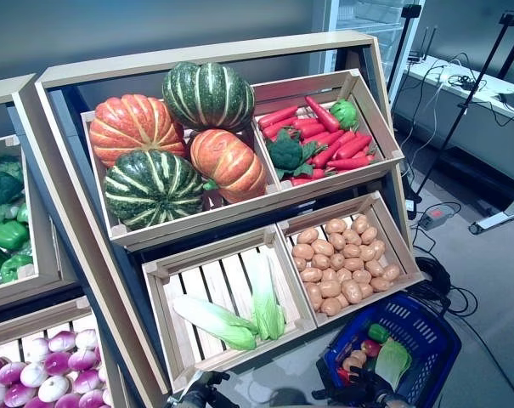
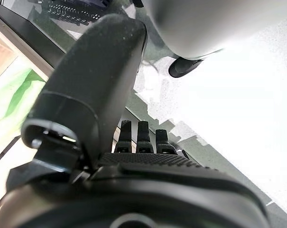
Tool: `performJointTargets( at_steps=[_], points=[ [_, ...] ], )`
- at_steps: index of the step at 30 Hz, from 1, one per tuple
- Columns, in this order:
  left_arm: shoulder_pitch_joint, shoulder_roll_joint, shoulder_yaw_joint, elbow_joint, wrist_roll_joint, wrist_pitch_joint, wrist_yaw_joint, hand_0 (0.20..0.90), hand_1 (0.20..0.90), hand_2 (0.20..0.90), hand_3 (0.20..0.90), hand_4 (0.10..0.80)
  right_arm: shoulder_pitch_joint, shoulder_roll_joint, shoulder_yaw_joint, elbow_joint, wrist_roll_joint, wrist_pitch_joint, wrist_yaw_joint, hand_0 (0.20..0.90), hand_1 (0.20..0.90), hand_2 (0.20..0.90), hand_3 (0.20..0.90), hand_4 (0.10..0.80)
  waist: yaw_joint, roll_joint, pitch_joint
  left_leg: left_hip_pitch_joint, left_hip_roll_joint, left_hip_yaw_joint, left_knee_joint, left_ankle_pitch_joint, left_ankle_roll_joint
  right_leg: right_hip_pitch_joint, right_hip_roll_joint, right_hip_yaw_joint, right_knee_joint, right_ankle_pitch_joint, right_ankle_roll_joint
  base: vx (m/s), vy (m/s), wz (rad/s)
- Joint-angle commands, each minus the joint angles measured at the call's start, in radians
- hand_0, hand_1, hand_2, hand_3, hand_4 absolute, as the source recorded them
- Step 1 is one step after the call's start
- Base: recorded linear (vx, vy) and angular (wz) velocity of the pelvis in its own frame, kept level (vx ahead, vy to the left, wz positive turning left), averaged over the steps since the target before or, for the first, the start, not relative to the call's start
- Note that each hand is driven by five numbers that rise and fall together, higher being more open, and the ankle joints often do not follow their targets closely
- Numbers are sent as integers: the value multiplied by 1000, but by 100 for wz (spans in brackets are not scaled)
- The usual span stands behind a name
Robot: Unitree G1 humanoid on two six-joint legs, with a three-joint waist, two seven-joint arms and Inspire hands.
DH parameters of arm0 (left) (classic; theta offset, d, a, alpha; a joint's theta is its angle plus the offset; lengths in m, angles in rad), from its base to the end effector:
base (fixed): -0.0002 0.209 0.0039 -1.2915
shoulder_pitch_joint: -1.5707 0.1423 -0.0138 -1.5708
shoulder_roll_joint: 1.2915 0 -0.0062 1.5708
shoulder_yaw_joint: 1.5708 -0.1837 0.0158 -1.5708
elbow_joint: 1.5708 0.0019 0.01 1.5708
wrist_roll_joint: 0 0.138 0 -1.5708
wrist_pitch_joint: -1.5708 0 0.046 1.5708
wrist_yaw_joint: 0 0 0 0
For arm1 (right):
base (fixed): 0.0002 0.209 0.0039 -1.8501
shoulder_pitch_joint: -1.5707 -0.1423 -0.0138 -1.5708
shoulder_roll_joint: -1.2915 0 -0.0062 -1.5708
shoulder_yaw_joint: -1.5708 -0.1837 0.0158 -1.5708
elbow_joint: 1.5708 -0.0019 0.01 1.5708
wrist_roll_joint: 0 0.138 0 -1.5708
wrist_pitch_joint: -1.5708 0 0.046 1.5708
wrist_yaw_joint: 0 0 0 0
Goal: Put vegetables into the basket
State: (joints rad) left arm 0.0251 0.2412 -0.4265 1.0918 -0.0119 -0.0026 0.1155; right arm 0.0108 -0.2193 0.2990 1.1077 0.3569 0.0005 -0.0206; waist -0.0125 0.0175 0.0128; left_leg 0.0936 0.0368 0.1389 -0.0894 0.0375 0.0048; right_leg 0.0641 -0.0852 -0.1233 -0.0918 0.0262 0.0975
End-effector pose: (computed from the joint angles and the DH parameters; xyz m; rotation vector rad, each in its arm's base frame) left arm 0.0791 0.1959 -0.1155 0.4944 1.1152 -0.1456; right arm 0.0856 -0.1998 -0.1142 -0.0534 1.1391 -0.0762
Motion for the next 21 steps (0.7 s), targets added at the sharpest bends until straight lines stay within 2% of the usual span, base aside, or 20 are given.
performJointTargets(
  at_steps=[1, 6, 10, 12, 14, 18, 21],
  points=[
    [-108, 16, 9, 38, 34, -49, 21, 900, 900, 900, 900, 800, -69, -9, 55, 22, -6, -51, 8, 900, 900, 900, 900, 800, 5, -31, 26, -12, 31, -49, 2, -41, -39, 17, -40, -10, 7, 15, 26, 0, 0, 0],
    [-112, 13, 5, 56, 51, -27, -36, 900, 900, 900, 900, 800, -71, -6, 62, 18, -10, -45, 7, 900, 900, 900, 900, 800, 2, -32, 25, -14, 30, -49, 2, -41, -39, 13, -38, -8, 7, 15, 27, 0, 0, 0],
    [-121, 20, -17, 16, 42, -51, -132, 900, 900, 900, 900, 800, -74, -13, 71, 7, -26, -33, 11, 900, 900, 900, 900, 800, -4, -28, 28, -17, 29, -45, 2, -40, -39, 8, -37, -4, 5, 19, 29, 0, 0, 0],
    [-124, 47, -20, -72, 22, -49, -203, 900, 900, 900, 900, 800, -68, -27, 75, -26, -37, -10, 13, 900, 900, 900, 900, 800, -9, -24, 35, -20, 29, -41, 2, -38, -39, 2, -35, 3, 6, 21, 29, 0, 0, 0],
    [-127, 71, -33, -139, 22, -48, -207, 900, 900, 900, 900, 800, -65, -41, 79, -41, -42, 0, 19, 900, 900, 900, 900, 800, -11, -20, 40, -24, 30, -40, 2, -35, -38, -4, -34, 5, 6, 23, 29, 0, 0, 0],
    [-139, 131, -48, -320, -58, 17, -303, 900, 900, 900, 900, 800, -59, -65, 84, -50, -52, 9, 34, 900, 900, 900, 900, 800, -10, -12, 43, -35, 29, -41, 2, -32, -36, -16, -32, 7, 5, 28, 29, -4, 6, -1],
    [-138, 190, -66, -503, -141, 57, -423, 900, 900, 900, 900, 800, -43, -77, 74, -52, -68, 3, 45, 900, 900, 900, 900, 800, -5, -5, 43, -47, 28, -46, 2, -29, -36, -29, -31, 6, 5, 31, 31, 0, 0, 0]
  ],
)
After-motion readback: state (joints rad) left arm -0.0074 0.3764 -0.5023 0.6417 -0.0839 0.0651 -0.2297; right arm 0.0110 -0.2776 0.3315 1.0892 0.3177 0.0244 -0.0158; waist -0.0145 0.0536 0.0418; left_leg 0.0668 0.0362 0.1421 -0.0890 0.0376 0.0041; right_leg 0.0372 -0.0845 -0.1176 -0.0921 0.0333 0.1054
